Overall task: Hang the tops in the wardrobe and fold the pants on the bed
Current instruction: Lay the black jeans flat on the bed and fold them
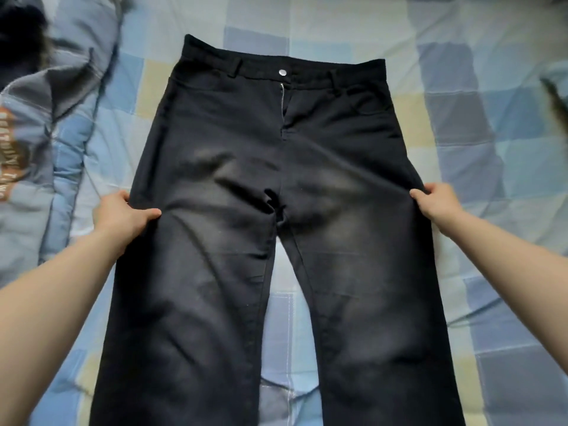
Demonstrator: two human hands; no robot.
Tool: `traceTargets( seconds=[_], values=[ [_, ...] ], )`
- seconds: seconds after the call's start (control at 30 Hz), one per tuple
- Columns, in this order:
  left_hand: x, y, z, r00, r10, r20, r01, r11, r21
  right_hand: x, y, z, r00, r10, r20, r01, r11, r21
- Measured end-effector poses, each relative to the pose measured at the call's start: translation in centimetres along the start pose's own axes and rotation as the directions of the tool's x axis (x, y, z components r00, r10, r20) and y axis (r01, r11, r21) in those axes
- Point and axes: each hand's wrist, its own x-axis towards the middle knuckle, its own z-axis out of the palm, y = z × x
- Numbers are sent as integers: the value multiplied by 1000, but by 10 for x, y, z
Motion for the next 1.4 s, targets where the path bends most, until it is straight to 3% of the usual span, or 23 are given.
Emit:
traceTargets(
  seconds=[0.1, 0.17, 0.23, 0.27, 0.33, 0.43, 0.53, 0.6, 0.67, 0.77, 0.83, 0.97, 1.1, 1.23, 1.3, 1.4],
  values=[
    [-33, 1, 4, 968, 187, -168, -106, 909, 404, -11, -3, -1, 992, 93, 87, -97, 994, 40],
    [-56, -6, 9, 891, 451, -48, -327, 711, 623, -41, -6, -4, 959, 183, 217, -191, 982, 13],
    [-82, -9, 19, 742, 640, 201, -605, 509, 613, -65, 4, -11, 923, 248, 292, -236, 969, -77],
    [-101, -8, 24, 679, 663, 316, -704, 466, 536, -78, 10, -16, 912, 268, 310, -241, 963, -123],
    [-144, -1, 37, 636, 583, 506, -767, 550, 331, -102, 8, -25, 917, 203, 342, -190, 979, -72],
    [-210, 14, 54, 631, 484, 606, -594, 804, -24, -141, -19, -35, 913, 30, 407, -103, 982, 159],
    [-265, 39, 61, 667, 378, 642, -263, 926, -272, -183, -62, -34, 881, -153, 447, 82, 981, 174],
    [-292, 53, 59, 657, 313, 686, -84, 934, -346, -206, -89, -23, 872, -251, 421, 215, 968, 133],
    [-309, 63, 57, 664, 277, 695, 2, 928, -371, -227, -122, -5, 861, -327, 389, 307, 945, 114],
    [-313, 63, 51, 805, 170, 569, 88, 914, -396, -256, -174, 34, 841, -366, 399, 343, 930, 130],
    [-301, 53, 42, 881, -1, 472, 220, 885, -409, -265, -202, 63, 826, -379, 418, 382, 921, 81],
    [-250, -12, 4, 860, -185, 476, 436, 753, -493, -273, -222, 121, 735, -371, 567, 460, 888, -16],
    [-200, -97, -26, 850, -272, 451, 491, 719, -492, -277, -208, 157, 619, -275, 736, 640, 719, -269],
    [-180, -138, -29, 809, -261, 527, 507, 763, -401, -271, -200, 180, 587, -327, 741, 718, 633, -289],
    [-177, -141, -25, 821, -240, 519, 442, 842, -310, -262, -208, 187, 572, -395, 719, 771, 557, -308],
    [-168, -134, -25, 875, -145, 462, 210, 973, -92, -250, -229, 190, 517, -460, 721, 852, 352, -387]
  ],
)
